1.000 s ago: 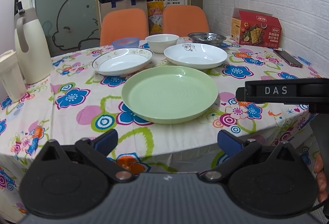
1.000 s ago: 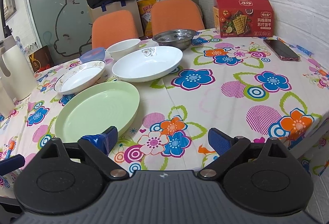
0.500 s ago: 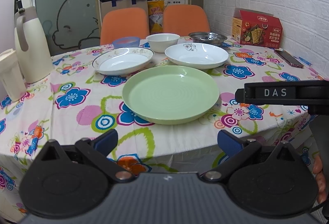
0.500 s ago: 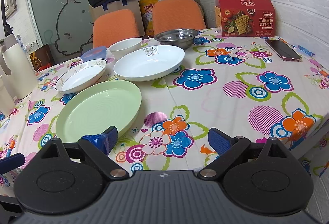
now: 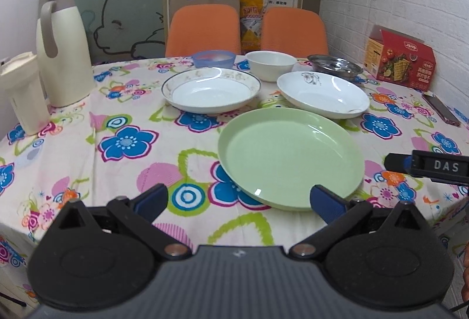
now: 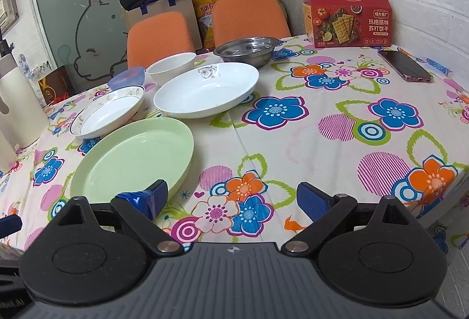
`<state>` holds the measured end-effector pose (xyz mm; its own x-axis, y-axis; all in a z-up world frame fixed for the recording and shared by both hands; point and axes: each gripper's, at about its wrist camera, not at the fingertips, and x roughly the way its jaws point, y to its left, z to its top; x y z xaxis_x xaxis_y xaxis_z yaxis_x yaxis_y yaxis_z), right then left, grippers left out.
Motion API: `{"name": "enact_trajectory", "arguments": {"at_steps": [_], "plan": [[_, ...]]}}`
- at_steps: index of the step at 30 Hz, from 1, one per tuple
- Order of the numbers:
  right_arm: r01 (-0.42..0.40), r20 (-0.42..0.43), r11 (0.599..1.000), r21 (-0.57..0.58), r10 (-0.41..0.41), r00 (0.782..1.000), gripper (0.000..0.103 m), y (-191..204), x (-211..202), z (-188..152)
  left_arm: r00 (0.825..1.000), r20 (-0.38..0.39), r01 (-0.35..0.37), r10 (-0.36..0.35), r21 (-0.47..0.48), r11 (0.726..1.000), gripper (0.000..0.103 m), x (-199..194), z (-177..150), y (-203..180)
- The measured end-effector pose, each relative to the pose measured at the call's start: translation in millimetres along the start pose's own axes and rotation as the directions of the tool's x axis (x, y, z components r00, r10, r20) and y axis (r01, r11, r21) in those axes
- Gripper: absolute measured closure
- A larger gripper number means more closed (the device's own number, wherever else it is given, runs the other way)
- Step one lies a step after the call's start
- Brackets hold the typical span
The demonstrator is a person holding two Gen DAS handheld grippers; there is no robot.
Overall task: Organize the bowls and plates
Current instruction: 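Move the left gripper to the pale green plate rim and close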
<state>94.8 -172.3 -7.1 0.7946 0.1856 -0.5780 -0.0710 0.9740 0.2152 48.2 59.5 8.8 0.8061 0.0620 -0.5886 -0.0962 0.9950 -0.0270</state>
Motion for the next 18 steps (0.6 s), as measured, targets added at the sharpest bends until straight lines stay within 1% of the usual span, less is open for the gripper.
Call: {"name": "enact_trajectory", "arguments": {"at_steps": [2, 6, 10, 14, 18], "plan": [[-0.005, -0.006, 1.0, 0.018, 0.006, 1.0, 0.021, -2.8, 6.5, 3.0, 1.0, -0.023, -0.002, 0.001, -0.027, 1.0, 0.0, 12.3, 9.3, 9.5], [-0.038, -0.038, 0.999, 0.024, 0.039, 0.999, 0.021, -0.3, 23.4, 9.9, 0.996, -0.08, 0.02, -0.026, -0.076, 0.997, 0.0, 40.2, 27.3, 23.5], [-0.04, -0.088, 0.999, -0.032, 0.037, 0.995, 0.021, 11.6, 44.4, 15.4, 0.993, -0.121, -0.002, -0.006, -0.065, 0.998, 0.0, 67.7, 39.6, 24.9], [-0.058, -0.116, 0.994, -0.089, 0.047, 0.992, 0.021, 23.4, 62.1, 21.4, 0.986, -0.163, 0.032, -0.042, -0.065, 0.997, 0.0, 88.9, 45.2, 26.0], [-0.06, -0.122, 0.981, -0.184, 0.038, 0.992, 0.021, 38.9, 73.5, 22.2, 0.981, -0.19, 0.035, -0.043, -0.046, 0.998, 0.0, 103.0, 47.3, 23.4]]}}
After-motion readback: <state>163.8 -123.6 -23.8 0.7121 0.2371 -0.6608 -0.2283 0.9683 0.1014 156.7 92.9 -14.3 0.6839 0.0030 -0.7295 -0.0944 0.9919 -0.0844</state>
